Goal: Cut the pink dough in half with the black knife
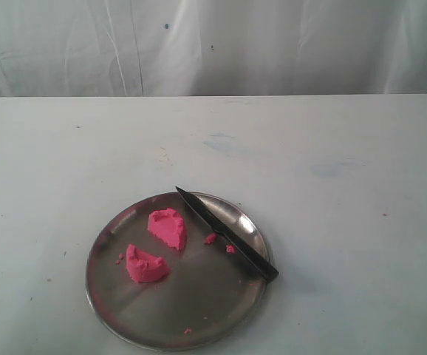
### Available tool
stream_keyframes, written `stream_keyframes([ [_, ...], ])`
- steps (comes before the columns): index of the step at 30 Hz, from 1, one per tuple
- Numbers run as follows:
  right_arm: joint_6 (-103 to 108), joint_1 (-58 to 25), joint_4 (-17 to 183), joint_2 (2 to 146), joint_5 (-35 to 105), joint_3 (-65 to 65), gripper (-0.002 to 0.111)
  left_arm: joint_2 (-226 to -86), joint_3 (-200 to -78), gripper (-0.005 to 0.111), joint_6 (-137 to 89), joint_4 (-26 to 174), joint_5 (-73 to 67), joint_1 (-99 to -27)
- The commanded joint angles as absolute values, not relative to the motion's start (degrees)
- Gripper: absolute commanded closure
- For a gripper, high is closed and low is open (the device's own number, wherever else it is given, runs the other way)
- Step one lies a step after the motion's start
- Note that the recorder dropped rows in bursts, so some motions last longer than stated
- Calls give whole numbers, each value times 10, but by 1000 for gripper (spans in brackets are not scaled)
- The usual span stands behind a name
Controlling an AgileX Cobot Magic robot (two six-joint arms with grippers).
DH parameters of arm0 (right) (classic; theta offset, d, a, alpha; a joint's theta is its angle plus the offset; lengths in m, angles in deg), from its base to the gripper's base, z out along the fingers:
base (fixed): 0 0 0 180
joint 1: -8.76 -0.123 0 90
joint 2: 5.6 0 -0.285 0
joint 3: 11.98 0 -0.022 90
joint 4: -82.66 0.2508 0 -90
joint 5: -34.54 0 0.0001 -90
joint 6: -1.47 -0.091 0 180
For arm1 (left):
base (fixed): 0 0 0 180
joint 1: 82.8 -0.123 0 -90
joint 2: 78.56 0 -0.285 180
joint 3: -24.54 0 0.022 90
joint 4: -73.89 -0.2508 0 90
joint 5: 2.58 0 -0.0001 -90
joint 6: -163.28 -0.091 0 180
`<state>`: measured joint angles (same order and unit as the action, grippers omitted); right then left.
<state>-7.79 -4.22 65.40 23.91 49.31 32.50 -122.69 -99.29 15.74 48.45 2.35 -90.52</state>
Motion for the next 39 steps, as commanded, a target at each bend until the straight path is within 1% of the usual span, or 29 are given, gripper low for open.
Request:
stream_keyframes([
  [1,-193,-37,687,187,543,346,108,-1224,-989,107,159,480,21,-907],
  [5,-206,-37,692,167,588,346,108,-1224,-989,107,159,480,21,-907],
  [16,-210,-37,671,160,619,346,108,-1224,-989,107,159,480,21,-907],
  [18,-210,-13,679,137,604,367,108,-1224,-989,107,159,480,21,-907],
  [21,-213,62,657,55,599,404,108,-1224,-989,107,159,480,21,-907],
  [23,-219,93,629,22,600,431,108,-1224,-989,107,159,480,21,-907],
  [27,-219,99,661,22,579,499,108,-1223,-989,107,159,480,21,-907],
  [29,-205,99,727,22,564,564,108,-1223,-989,107,159,480,21,-907],
  [31,-193,99,753,22,504,652,108,-1223,-989,107,159,480,21,-907],
  [34,-140,99,742,22,553,652,108,-1223,-989,107,159,480,21,-907],
  [37,-76,99,725,22,546,652,108,-1223,-989,107,159,480,21,-907],
  [39,-76,99,725,22,546,652,108,-1223,-989,107,159,480,21,-907],
])
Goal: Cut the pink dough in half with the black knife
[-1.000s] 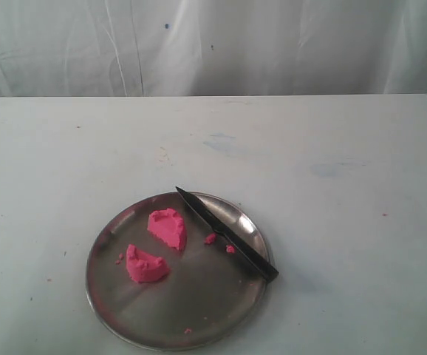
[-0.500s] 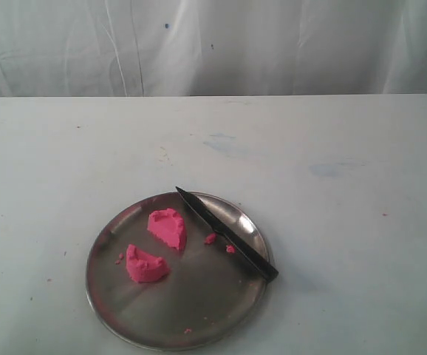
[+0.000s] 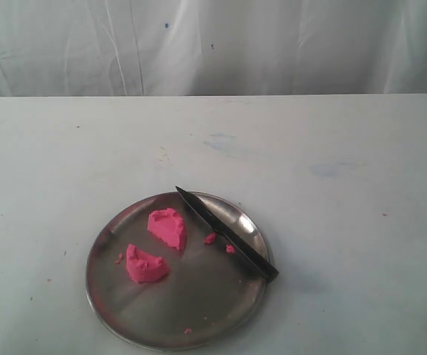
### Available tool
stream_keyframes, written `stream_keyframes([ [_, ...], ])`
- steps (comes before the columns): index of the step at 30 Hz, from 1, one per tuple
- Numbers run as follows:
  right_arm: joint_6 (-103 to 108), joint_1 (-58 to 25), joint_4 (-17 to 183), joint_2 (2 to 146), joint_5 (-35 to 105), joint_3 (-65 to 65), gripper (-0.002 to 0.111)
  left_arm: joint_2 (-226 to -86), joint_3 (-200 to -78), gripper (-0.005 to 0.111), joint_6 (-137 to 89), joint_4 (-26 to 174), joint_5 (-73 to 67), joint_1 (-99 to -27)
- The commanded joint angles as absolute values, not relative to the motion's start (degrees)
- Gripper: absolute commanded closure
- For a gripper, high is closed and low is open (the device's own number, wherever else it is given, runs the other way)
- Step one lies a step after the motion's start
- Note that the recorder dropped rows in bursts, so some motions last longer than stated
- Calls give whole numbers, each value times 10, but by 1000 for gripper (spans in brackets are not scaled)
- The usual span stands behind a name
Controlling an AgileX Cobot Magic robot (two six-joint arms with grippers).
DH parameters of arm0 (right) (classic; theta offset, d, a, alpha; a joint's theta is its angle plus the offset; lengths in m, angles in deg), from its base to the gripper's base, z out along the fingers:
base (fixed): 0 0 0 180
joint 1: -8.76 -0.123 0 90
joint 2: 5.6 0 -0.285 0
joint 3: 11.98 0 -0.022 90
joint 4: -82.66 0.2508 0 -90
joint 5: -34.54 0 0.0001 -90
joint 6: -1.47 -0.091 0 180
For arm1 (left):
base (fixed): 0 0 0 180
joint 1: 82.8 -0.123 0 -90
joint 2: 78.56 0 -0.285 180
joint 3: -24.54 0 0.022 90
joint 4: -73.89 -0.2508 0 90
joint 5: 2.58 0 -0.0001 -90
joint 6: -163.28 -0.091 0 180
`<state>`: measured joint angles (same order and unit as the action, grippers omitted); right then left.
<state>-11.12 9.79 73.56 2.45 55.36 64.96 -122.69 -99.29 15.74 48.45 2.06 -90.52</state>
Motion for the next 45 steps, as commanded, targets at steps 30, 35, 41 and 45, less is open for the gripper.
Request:
stream_keyframes([
  [30,-76,99,725,22,546,652,108,-924,-989,107,159,480,8,-948],
  [35,-76,99,725,22,546,652,108,-908,-989,107,159,481,8,-948],
  [41,-76,99,725,22,546,652,108,-883,-935,107,-78,634,-96,-947],
  [45,-76,99,725,22,546,652,108,-863,-858,107,-215,772,-180,-947],
])
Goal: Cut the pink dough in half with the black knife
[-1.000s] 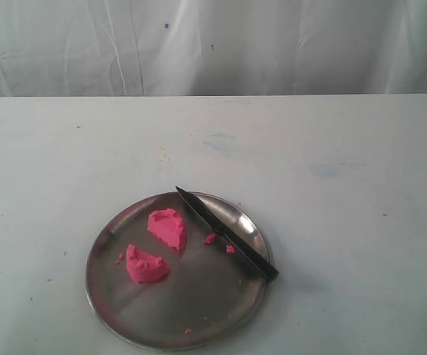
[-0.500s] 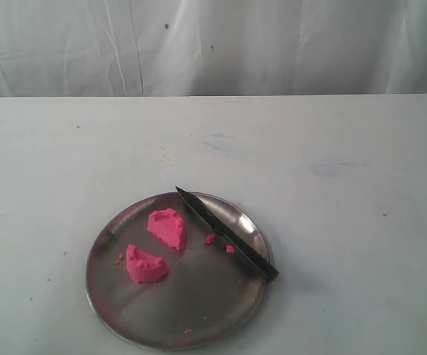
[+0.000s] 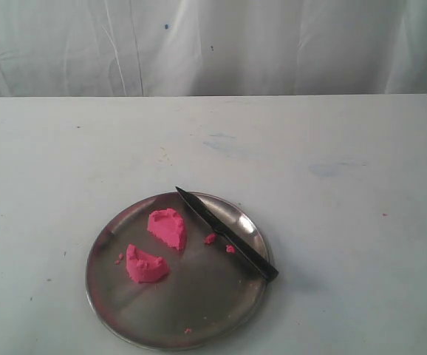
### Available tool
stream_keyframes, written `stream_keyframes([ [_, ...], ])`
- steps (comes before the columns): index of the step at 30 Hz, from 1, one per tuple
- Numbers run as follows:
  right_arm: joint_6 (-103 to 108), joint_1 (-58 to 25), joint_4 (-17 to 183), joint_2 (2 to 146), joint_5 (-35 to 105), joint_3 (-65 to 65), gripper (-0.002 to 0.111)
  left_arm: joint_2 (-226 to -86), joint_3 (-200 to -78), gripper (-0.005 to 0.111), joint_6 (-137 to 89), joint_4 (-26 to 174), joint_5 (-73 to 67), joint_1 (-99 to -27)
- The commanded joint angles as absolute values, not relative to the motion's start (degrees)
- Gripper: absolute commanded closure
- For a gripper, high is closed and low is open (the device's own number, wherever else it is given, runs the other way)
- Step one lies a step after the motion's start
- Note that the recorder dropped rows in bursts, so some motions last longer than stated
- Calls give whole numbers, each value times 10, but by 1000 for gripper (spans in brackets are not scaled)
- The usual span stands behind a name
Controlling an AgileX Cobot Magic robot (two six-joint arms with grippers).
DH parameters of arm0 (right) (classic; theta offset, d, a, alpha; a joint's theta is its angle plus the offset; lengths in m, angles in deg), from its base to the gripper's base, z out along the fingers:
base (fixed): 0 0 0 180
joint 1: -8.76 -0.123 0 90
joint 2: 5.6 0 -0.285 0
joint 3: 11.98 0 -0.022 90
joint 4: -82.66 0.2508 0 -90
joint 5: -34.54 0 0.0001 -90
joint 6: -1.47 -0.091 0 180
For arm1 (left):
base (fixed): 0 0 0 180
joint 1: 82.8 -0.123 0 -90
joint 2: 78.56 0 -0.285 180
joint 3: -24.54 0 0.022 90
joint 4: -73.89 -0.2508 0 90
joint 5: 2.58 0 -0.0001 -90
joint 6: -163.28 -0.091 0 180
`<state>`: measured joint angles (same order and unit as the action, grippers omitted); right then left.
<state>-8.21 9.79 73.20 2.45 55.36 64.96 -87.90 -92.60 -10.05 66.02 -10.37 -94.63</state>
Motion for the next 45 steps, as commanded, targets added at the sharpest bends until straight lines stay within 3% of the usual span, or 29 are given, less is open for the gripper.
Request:
stream_keyframes([
  [1,-76,99,725,22,546,652,108,-863,-832,107,-206,781,-182,-947],
  [4,-76,99,725,22,546,652,108,-863,-782,107,-160,795,-198,-947],
  [45,-88,81,726,22,546,652,108,-863,-782,107,-167,763,-206,-947],
])
